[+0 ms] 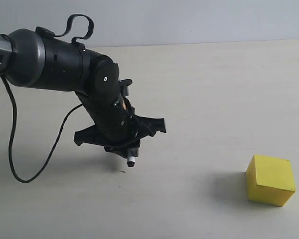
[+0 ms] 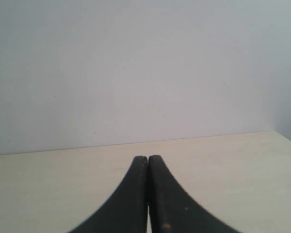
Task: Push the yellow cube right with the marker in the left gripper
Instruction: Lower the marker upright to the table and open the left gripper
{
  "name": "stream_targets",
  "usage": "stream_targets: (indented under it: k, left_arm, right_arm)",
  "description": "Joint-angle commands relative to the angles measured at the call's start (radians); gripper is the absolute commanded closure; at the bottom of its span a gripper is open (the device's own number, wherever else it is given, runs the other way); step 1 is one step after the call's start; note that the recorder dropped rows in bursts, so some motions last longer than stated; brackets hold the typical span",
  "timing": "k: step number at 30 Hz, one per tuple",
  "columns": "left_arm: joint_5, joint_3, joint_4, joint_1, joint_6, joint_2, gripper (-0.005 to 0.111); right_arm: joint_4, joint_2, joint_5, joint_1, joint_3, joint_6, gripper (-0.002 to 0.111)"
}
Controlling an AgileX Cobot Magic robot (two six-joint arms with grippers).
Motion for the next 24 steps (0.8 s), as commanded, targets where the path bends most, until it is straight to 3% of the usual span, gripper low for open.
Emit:
stream_targets:
  k: [1,9,18,20,24]
  left_arm:
    - [0.011,-0.028,-0.024,-0.001,-0.008,0.015,0.107]
    - [0.065,-0.089,-0.125,-0.001,0.041,0.091,0.107]
    - [0.051,-0.089,-0.118,-0.001,0.050,0.092,0.106]
    - [0.051,-0.089,-0.118,-0.001,0.064,0.092,0.100]
    - [0.046,-0.089,-0.118,-0.001,0.071,0.092,0.072]
  right_arm:
    - [-0.003,-0.007,-0.002,-0.005,0.005,0.000,0.108]
    - [-0.003,-0.007,-0.002,-0.005,0.005,0.000,0.108]
    - [-0.004,-0.007,-0.002,-0.005,0.005,0.000,0.108]
    - [-0.004,-0.007,-0.002,-0.005,0.005,0.000,0.108]
    - [-0.004,-0.007,-0.002,-0.005,0.005,0.000,0.108]
